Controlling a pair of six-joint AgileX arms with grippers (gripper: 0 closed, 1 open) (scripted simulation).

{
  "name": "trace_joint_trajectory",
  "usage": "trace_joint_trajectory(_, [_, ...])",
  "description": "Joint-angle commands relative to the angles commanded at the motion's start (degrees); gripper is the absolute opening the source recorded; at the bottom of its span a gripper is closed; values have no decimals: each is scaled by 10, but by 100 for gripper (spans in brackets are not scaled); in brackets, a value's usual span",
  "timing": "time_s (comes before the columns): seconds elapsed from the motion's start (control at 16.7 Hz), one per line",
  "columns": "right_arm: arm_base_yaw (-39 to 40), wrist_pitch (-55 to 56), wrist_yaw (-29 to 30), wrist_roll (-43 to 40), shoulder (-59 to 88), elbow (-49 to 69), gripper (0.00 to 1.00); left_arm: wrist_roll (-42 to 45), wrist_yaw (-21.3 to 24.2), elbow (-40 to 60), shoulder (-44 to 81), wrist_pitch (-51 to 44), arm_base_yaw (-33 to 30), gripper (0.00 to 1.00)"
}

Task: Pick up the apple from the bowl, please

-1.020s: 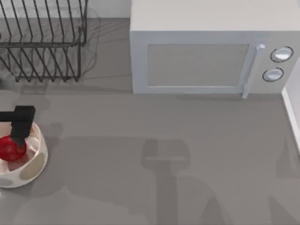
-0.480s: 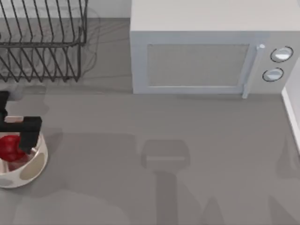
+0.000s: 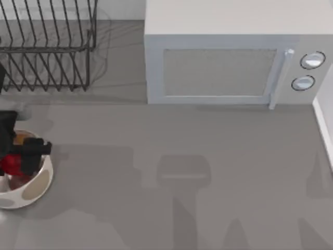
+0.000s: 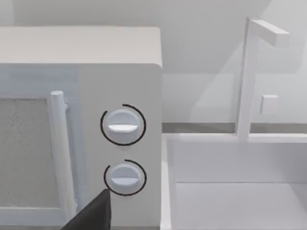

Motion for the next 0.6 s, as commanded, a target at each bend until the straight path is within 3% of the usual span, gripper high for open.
trace_joint_trajectory(0.06, [0, 0, 0, 0, 0, 0, 100, 0, 0, 0, 0, 0, 0, 100])
trace_joint_trajectory(0.6, [0, 0, 0, 0, 0, 0, 100, 0, 0, 0, 0, 0, 0, 32])
